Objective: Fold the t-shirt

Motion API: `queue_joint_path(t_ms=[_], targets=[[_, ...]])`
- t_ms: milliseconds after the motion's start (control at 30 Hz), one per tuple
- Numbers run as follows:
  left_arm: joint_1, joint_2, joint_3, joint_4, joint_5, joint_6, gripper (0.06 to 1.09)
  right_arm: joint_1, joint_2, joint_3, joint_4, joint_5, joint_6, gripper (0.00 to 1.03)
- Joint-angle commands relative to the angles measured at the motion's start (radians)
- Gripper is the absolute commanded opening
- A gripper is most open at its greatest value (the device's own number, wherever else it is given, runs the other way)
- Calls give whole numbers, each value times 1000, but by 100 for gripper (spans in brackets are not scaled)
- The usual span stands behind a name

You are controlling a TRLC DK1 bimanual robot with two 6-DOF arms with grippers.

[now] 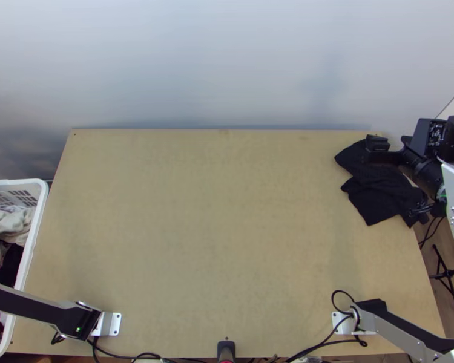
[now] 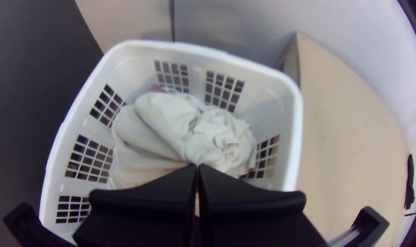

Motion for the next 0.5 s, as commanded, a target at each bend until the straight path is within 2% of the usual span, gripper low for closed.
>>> queue_joint_path(t_ms=[0, 267, 467], targets=[[-74, -251, 79, -221, 172, -88, 10, -22, -24, -20, 25, 2, 3, 99], [-350, -561, 18, -362, 209, -143, 10, -99, -55, -133, 30, 14, 3, 99], [-666, -756, -105, -367, 207, -281, 10, -112, -103, -203, 28, 14, 9, 98]])
